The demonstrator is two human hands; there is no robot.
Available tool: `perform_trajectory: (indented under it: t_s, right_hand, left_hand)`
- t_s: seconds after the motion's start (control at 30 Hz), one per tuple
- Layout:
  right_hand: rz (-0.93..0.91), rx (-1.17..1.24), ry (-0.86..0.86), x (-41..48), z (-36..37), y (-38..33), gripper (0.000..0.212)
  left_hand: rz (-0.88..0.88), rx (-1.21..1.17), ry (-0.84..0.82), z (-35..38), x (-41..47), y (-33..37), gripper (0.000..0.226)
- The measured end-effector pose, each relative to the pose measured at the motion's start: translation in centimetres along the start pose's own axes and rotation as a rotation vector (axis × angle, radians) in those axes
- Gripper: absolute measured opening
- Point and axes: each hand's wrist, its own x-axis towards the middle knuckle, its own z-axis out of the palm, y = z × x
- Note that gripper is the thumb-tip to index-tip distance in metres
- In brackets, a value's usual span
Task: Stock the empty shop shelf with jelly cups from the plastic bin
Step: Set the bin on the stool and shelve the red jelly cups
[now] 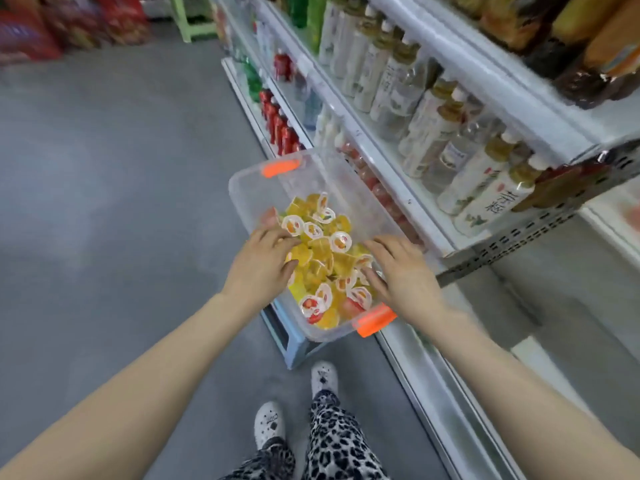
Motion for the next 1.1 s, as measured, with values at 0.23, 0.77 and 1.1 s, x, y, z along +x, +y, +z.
perform_trajectory:
  t_s: [0.23, 0.77, 1.1]
  right_hand:
    - [-0.124, 0.098, -0.280, 9.5, 7.7, 0.0, 0.044]
    - [-0.335, -0.033, -0.539, 22.5, 22.8, -1.1, 0.041]
    - [-0.200, 0.176, -0.406, 20.4, 19.9, -1.2, 0.038]
  left_hand:
    - [-0.251, 0.006, 0.057, -0.1, 2.7, -4.5, 0.034]
    - [-0.334, 0.055, 0.119, 2.9, 6.7, -8.5, 0.034]
    - [-0.340, 0.056, 0.100, 2.9, 6.5, -8.6, 0.034]
